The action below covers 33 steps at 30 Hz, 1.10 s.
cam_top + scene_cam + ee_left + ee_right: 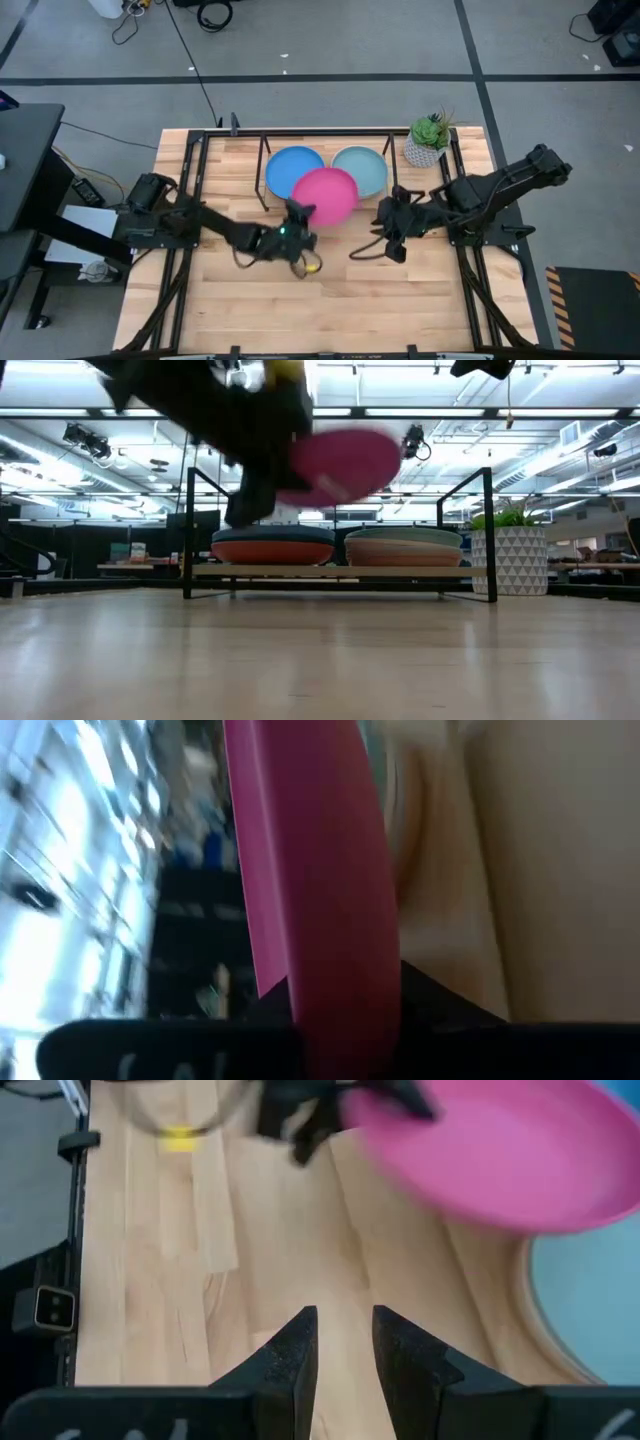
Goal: Place and stack plates onto a shelf
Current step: Stack the pink plate on top of the blue plate on the shelf
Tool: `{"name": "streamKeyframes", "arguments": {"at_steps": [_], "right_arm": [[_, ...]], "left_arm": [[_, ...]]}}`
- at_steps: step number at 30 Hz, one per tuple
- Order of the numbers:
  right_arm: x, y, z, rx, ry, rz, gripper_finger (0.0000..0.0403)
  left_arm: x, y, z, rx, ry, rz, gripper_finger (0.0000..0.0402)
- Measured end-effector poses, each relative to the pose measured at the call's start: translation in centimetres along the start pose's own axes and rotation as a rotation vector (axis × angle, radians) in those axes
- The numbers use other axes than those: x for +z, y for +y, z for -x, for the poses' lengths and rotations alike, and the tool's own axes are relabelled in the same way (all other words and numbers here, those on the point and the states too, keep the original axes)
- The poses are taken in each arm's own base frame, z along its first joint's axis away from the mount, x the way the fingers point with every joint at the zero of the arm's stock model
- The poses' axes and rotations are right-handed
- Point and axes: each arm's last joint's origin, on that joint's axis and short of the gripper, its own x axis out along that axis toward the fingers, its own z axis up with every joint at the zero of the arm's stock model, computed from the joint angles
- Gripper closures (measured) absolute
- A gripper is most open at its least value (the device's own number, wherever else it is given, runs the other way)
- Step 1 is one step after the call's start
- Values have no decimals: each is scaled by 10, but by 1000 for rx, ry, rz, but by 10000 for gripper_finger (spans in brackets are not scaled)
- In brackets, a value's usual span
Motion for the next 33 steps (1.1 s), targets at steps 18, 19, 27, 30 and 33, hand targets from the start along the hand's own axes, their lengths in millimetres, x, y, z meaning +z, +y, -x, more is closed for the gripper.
{"name": "streamKeyframes", "arguments": {"at_steps": [18, 19, 27, 30, 33], "right_arm": [[-10, 16, -17, -29, 69, 37, 298], [-10, 16, -17, -29, 69, 37, 298], [-10, 16, -17, -36, 64, 25, 298], [-10, 16, -17, -36, 64, 24, 298], [-10, 16, -17, -36, 64, 24, 298]], "left_arm": [[-29, 32, -45, -161, 329, 226, 341], [-29, 32, -44, -157, 334, 226, 342], [-33, 31, -39, -119, 379, 141, 342], [-36, 31, -40, -137, 392, 120, 338], [-39, 30, -38, -148, 408, 79, 318]]}}
